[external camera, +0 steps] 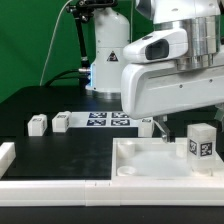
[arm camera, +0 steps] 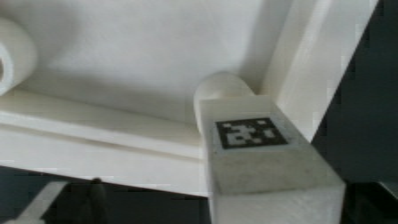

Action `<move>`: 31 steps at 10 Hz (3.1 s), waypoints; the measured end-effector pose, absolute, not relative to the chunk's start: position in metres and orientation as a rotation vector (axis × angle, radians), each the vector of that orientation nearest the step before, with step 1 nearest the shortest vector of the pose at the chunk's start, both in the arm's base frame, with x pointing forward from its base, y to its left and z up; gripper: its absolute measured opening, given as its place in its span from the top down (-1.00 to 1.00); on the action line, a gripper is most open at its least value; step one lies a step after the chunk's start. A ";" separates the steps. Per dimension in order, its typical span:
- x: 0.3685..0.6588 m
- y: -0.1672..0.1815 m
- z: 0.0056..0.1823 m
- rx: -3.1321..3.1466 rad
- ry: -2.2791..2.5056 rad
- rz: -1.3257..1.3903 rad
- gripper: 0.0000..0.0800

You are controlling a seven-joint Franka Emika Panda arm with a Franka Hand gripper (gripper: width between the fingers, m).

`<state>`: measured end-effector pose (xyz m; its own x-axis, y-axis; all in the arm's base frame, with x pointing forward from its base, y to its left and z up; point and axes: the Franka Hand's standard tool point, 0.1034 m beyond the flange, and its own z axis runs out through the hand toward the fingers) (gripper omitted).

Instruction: Assemble one leg

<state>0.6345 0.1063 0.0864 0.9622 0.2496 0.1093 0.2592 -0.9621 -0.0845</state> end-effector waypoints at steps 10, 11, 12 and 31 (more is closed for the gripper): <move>0.634 0.114 0.084 -2.944 0.578 -0.144 0.27; 0.634 0.114 0.084 -2.889 0.773 -0.130 0.27; 0.634 0.113 0.084 -2.820 0.964 -0.109 0.27; 0.634 0.122 0.080 -2.980 0.513 -0.063 -0.62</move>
Offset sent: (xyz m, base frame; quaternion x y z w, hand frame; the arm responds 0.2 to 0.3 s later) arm 0.0000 0.0000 0.0000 0.0000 0.0000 0.0799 0.9968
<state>0.6345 0.1223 0.0800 0.9419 -0.3352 0.0211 -0.3304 -0.9359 -0.1221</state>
